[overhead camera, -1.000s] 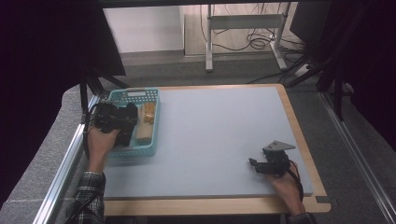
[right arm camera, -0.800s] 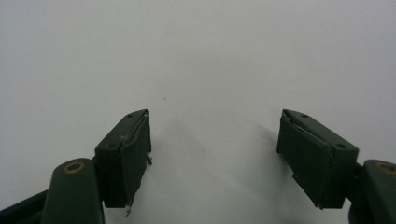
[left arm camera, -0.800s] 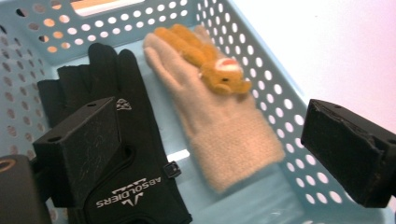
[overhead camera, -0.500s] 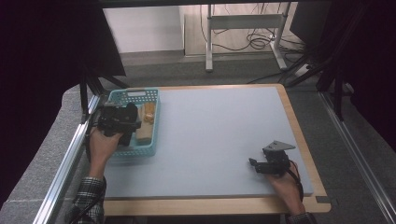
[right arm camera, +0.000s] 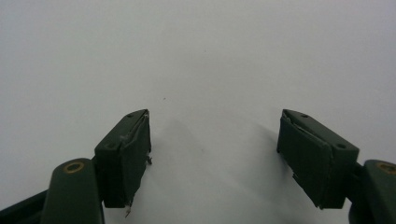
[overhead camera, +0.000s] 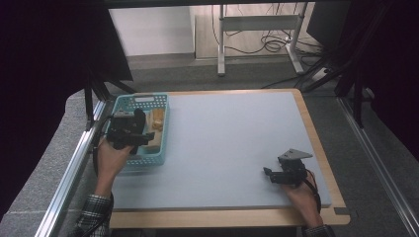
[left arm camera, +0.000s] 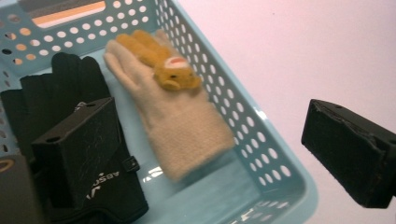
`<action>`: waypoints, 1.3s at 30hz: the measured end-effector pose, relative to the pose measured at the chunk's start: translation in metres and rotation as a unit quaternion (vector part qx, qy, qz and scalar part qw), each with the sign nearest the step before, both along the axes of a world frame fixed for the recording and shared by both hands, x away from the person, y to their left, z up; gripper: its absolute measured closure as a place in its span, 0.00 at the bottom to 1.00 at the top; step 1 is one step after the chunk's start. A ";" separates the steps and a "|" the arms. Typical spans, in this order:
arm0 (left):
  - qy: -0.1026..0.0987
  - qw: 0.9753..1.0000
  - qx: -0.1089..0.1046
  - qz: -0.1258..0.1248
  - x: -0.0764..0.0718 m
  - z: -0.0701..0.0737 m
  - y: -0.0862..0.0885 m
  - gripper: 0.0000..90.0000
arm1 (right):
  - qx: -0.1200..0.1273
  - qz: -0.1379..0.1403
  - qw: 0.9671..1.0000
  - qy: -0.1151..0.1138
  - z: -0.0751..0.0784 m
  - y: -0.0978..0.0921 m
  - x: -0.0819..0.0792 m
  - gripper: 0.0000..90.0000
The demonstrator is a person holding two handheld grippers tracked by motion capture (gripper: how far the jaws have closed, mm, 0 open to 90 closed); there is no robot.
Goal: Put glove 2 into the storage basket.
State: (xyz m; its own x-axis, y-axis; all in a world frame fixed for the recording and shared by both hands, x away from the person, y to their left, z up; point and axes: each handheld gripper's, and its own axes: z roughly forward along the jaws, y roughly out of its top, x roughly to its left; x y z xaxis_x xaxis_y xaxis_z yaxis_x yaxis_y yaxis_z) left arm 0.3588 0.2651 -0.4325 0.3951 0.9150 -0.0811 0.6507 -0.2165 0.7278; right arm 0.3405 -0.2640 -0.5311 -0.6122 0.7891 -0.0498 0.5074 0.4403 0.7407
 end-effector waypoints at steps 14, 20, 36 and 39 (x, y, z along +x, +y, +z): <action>-0.010 1.000 -0.004 -0.020 -0.013 0.003 -0.017 0.05 | 0.000 0.001 1.000 0.000 0.000 0.000 0.000 0.28; -0.017 0.999 -0.007 -0.032 -0.019 0.005 -0.024 0.04 | -0.001 0.001 1.000 0.000 0.000 0.000 0.000 0.28; -0.028 0.998 -0.013 -0.056 -0.027 0.008 -0.048 0.04 | -0.001 0.000 1.000 0.000 0.000 0.000 0.000 0.28; -0.028 0.998 -0.015 -0.061 -0.028 0.007 -0.054 0.04 | -0.001 0.000 1.000 0.000 0.000 0.000 0.000 0.28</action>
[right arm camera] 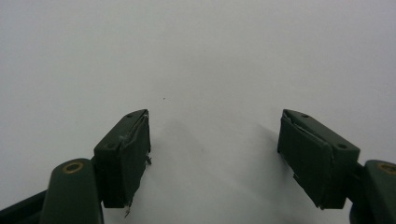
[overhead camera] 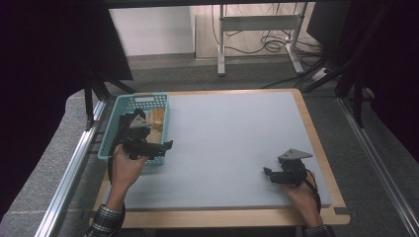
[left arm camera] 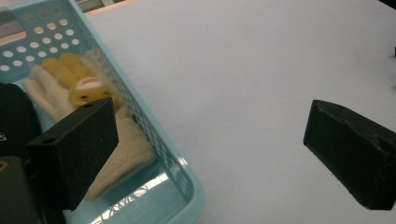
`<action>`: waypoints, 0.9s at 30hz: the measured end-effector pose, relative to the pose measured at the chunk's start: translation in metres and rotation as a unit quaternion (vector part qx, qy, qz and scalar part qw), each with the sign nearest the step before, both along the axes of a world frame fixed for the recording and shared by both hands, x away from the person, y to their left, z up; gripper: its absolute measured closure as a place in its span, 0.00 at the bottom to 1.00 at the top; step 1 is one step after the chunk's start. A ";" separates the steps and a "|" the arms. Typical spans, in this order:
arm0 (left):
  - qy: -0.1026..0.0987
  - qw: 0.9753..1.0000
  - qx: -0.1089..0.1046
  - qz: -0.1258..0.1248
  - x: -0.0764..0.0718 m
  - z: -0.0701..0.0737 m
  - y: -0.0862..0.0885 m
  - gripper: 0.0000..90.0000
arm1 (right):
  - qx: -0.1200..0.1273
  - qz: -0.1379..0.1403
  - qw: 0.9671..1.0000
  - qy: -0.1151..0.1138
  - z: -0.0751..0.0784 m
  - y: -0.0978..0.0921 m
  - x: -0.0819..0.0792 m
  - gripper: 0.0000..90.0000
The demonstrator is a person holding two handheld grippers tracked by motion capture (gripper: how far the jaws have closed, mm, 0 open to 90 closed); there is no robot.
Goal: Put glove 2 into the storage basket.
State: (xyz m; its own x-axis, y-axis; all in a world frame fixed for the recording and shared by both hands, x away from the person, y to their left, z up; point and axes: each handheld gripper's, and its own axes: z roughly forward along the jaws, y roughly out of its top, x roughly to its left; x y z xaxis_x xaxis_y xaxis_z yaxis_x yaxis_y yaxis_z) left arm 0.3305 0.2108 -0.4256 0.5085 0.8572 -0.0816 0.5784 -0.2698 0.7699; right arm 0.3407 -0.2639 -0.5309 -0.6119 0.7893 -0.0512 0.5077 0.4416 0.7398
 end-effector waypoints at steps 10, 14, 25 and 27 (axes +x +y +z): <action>-0.002 1.000 -0.005 -0.018 -0.003 -0.005 -0.017 0.04 | 0.001 -0.001 1.000 0.000 0.000 0.000 0.000 0.27; -0.002 1.000 -0.005 -0.025 -0.005 -0.008 -0.024 0.04 | 0.001 -0.001 1.000 0.000 0.000 0.000 0.000 0.27; -0.005 0.999 -0.006 -0.035 -0.009 -0.014 -0.042 0.01 | 0.001 -0.002 1.000 0.000 0.000 0.000 0.000 0.27; -0.006 0.999 -0.007 -0.039 -0.010 -0.015 -0.045 0.00 | 0.001 -0.002 1.000 0.000 0.000 0.000 0.000 0.27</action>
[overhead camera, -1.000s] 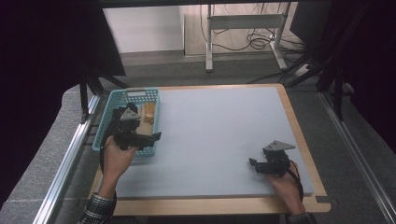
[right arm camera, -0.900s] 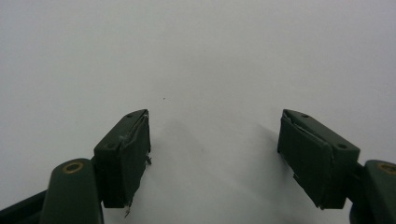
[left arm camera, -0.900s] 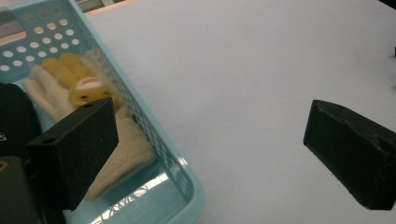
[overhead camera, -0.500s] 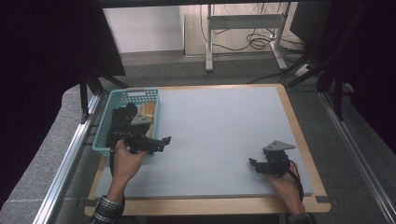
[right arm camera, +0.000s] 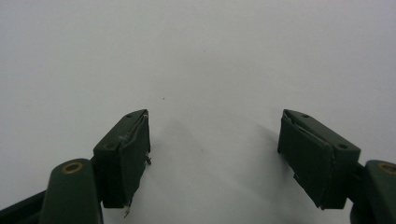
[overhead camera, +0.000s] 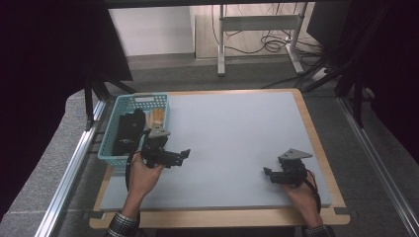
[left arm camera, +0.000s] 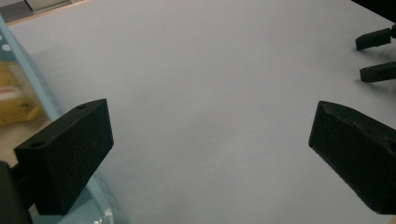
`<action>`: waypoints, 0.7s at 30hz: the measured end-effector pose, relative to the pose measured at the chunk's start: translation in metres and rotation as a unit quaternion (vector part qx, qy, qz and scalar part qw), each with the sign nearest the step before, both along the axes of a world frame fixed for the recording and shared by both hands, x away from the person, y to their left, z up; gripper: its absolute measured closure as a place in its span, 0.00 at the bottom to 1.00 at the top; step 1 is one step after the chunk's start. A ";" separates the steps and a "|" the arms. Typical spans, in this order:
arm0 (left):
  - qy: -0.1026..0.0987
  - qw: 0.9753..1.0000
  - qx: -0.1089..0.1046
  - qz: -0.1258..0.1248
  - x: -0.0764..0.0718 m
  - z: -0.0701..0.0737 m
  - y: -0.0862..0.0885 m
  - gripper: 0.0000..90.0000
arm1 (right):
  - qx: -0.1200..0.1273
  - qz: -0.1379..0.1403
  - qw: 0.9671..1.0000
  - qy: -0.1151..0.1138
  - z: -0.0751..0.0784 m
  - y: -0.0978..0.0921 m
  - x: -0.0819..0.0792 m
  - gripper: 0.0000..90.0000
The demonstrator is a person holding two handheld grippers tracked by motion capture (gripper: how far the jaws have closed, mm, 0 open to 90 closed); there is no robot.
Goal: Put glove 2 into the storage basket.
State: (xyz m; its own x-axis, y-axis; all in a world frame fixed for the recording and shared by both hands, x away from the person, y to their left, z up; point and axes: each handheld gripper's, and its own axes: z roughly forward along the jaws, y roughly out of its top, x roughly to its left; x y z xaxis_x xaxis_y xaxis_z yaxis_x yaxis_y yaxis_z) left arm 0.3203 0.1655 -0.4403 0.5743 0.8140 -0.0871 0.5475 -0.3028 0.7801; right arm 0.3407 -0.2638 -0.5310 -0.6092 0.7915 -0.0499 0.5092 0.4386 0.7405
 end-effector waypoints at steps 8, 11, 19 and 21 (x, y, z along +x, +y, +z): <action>-0.007 1.000 0.004 -0.016 -0.006 -0.006 -0.014 0.00 | 0.000 0.001 1.000 0.000 0.000 0.000 0.000 0.27; -0.009 1.000 0.005 -0.021 -0.008 -0.009 -0.020 0.00 | 0.000 0.001 1.000 0.000 0.000 0.000 0.000 0.27; -0.014 0.999 0.017 -0.038 -0.012 -0.019 -0.033 0.00 | 0.000 0.001 1.000 0.000 0.000 0.000 0.000 0.27; -0.015 0.999 0.018 -0.042 -0.013 -0.021 -0.036 0.00 | 0.000 0.001 1.000 0.000 0.000 0.000 0.000 0.27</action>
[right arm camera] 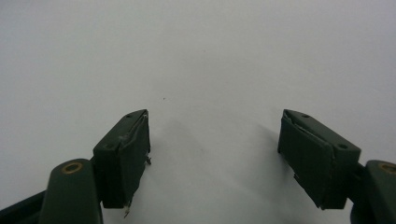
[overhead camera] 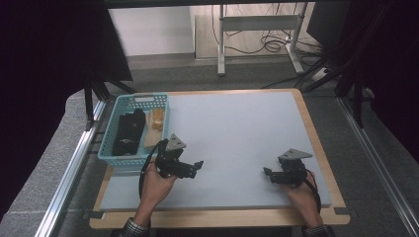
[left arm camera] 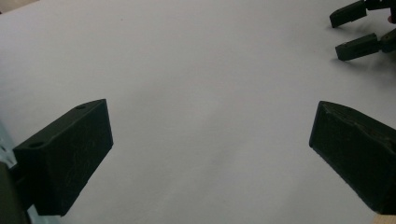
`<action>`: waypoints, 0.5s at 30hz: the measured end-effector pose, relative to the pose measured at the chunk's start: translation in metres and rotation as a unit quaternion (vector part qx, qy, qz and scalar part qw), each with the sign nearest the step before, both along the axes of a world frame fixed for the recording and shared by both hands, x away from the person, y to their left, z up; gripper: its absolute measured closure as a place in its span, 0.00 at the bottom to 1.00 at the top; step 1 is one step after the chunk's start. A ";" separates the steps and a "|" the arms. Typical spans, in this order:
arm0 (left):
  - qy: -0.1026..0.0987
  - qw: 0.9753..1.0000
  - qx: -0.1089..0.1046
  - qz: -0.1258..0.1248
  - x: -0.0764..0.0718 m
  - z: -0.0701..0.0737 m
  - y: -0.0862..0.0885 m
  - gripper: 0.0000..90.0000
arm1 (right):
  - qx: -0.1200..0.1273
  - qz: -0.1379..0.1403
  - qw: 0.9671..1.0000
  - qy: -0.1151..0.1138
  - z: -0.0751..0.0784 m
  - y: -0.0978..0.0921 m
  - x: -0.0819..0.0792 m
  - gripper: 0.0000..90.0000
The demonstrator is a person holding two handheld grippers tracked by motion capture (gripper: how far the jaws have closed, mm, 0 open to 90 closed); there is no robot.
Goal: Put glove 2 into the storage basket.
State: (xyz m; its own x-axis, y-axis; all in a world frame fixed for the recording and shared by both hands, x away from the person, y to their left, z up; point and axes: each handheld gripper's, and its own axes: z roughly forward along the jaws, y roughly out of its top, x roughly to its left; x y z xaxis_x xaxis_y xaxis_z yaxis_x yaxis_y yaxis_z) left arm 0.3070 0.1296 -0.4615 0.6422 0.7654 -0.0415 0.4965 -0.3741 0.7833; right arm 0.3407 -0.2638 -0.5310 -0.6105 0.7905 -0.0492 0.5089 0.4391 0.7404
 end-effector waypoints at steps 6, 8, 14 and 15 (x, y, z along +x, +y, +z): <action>0.001 1.000 -0.002 -0.013 -0.004 -0.009 -0.011 0.00 | 0.000 0.000 1.000 0.000 0.000 0.000 0.000 0.27; 0.002 1.000 -0.003 -0.019 -0.005 -0.012 -0.015 0.00 | 0.000 0.000 1.000 0.000 0.000 0.000 0.000 0.27; 0.002 1.000 -0.004 -0.031 -0.009 -0.017 -0.025 0.00 | 0.000 0.000 1.000 0.000 0.000 0.000 0.000 0.27; 0.001 0.999 -0.002 -0.034 -0.010 -0.018 -0.027 0.00 | 0.000 0.000 1.000 0.000 0.000 0.000 0.000 0.27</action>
